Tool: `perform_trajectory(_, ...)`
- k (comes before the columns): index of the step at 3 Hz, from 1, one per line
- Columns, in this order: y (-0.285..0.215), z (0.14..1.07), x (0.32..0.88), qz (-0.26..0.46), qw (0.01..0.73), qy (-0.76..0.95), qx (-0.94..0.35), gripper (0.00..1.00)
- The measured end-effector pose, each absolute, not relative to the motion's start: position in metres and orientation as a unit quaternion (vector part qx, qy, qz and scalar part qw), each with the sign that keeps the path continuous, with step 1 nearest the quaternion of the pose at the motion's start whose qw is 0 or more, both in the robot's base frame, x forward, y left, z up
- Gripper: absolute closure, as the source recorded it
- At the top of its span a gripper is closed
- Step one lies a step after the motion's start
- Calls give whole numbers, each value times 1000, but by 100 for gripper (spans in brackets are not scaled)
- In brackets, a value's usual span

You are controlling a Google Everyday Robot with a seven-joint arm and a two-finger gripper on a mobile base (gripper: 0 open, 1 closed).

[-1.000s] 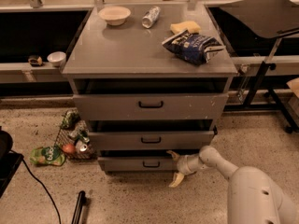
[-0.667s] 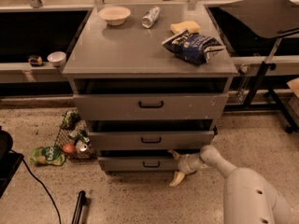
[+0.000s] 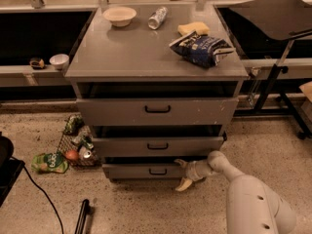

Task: Open bottom drawer

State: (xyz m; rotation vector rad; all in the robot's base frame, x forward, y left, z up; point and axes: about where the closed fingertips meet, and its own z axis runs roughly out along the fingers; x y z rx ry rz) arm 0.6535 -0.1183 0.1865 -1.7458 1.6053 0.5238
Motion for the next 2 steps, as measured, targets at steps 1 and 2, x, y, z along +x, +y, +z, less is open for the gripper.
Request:
perform_trajectory(1,-118,186,653,202,349,619,-674,42)
perform_trajectory(2,-111,190,636,210,349,605,-684,65)
